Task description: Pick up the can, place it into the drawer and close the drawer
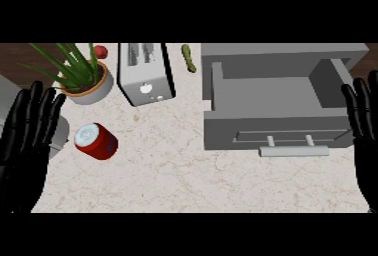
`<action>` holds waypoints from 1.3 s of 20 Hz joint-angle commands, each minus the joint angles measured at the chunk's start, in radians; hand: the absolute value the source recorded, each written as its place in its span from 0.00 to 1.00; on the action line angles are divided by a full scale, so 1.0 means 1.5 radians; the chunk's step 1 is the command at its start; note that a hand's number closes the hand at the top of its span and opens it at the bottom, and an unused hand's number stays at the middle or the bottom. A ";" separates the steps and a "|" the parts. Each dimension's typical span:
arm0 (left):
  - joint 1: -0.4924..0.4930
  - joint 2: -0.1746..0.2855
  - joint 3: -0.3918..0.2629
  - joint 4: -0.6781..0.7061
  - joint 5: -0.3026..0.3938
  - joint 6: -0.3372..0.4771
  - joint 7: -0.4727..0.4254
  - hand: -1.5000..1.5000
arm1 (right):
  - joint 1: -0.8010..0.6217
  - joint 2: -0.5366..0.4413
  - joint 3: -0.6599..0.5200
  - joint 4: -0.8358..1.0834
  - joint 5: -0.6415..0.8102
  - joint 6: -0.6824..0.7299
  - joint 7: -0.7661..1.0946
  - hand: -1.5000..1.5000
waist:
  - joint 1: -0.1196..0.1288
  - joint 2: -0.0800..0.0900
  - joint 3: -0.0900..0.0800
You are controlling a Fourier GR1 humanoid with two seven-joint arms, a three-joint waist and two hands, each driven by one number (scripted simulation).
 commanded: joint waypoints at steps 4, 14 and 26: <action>0.010 -0.014 0.074 -0.015 -0.040 0.079 0.019 0.00 | 0.063 0.032 0.013 -0.049 -0.022 -0.004 -0.001 0.00 | 0.004 0.030 -0.027; 0.066 -0.044 0.163 -0.029 -0.035 0.198 0.269 0.00 | 0.084 0.038 -0.010 0.001 -0.013 -0.046 0.146 0.00 | 0.005 0.030 -0.027; 0.037 -0.060 0.157 0.057 -0.035 0.192 0.221 0.00 | 0.051 0.040 -0.046 0.073 -0.003 -0.033 0.101 0.00 | 0.006 0.031 -0.027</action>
